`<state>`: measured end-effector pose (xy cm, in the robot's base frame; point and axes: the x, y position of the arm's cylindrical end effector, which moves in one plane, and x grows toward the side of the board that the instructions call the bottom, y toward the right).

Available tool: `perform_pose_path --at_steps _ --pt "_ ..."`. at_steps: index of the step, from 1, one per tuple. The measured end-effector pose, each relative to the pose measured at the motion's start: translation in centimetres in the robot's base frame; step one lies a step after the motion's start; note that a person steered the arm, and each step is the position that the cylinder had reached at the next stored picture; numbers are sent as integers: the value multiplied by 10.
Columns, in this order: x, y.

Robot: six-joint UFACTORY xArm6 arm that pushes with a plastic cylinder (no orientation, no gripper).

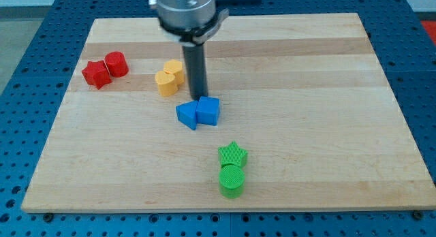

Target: Slide the yellow heart and yellow hexagon right a bit

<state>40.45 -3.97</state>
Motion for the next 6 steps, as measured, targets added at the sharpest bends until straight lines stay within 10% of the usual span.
perform_pose_path --at_steps 2,6 --pt "-128 -28" --pt "-38 -87"
